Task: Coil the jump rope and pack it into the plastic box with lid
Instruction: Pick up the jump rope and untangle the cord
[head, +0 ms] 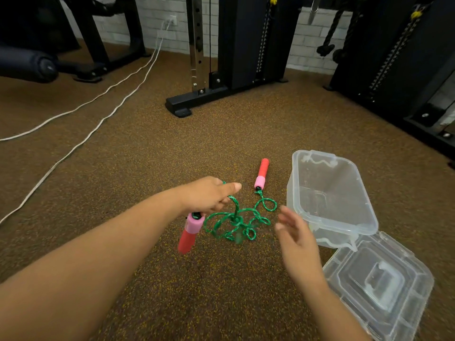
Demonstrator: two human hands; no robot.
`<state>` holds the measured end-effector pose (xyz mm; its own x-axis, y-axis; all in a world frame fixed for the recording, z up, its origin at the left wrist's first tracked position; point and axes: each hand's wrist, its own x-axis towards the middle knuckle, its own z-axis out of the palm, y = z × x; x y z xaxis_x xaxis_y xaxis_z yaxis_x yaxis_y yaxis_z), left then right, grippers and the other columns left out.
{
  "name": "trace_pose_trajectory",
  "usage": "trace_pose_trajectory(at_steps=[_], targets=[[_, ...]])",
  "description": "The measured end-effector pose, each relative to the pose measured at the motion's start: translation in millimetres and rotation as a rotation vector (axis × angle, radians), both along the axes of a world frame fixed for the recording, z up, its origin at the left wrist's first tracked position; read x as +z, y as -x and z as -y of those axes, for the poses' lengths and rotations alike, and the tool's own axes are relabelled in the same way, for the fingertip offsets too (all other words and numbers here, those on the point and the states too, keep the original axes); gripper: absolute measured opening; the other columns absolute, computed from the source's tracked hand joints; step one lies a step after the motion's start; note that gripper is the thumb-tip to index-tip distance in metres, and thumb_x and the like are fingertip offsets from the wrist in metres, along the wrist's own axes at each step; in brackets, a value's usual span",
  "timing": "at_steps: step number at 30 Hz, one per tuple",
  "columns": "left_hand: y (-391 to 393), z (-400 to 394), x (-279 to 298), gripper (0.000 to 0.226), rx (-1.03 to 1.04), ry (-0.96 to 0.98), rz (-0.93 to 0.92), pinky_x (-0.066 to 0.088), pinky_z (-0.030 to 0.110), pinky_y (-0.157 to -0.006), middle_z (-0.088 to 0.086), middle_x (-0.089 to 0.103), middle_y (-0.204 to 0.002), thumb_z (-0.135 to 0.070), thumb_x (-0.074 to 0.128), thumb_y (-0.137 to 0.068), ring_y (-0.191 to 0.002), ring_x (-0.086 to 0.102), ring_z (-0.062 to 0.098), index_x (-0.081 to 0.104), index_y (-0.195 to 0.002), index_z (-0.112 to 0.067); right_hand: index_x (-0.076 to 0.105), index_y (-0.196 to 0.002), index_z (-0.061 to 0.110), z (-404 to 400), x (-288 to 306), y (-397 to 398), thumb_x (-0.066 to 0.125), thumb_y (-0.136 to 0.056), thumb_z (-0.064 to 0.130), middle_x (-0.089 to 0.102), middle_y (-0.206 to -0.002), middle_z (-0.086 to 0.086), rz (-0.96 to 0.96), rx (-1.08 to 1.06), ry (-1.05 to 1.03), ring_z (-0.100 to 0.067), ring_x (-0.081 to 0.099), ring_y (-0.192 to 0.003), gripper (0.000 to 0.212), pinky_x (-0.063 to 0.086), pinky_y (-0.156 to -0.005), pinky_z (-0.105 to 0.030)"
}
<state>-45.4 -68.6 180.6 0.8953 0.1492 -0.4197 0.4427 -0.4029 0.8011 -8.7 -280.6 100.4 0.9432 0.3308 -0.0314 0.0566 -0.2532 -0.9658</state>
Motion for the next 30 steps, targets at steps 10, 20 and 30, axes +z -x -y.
trace_pose_trajectory(at_steps=[10,20,30], targets=[[0,-3,2,0.046,-0.016,0.137,0.061,0.017,0.025,-0.044,-0.006,0.027,-0.042,-0.045,0.042,-0.095,-0.036,0.02,0.009,0.035,-0.057,-0.02,0.061,-0.103,0.035,-38,20,26,0.052,-0.095,0.016,0.064,-0.075,0.003,-0.07,0.419,-0.117,-0.01,0.059,-0.084,0.022,0.046,-0.078,-0.019],[7,-22,-4,0.048,0.173,0.362,0.035,0.024,0.021,-0.041,-0.009,0.03,-0.038,-0.045,0.047,-0.093,-0.031,0.023,0.006,0.039,-0.051,-0.022,0.06,-0.081,0.04,49,-5,-19,0.054,-0.087,0.043,0.062,-0.08,0.017,0.458,0.271,0.498,-0.002,0.056,-0.075,0.01,0.049,-0.071,-0.033],[1,-5,-3,0.049,0.094,0.445,-0.073,0.023,0.022,-0.04,-0.008,0.029,-0.037,-0.048,0.043,-0.094,-0.03,0.023,0.006,0.038,-0.053,-0.022,0.042,-0.138,0.031,6,4,-6,0.063,-0.088,0.028,0.041,-0.139,0.016,0.285,0.318,0.316,0.001,0.036,-0.13,0.055,0.025,-0.111,-0.022]])
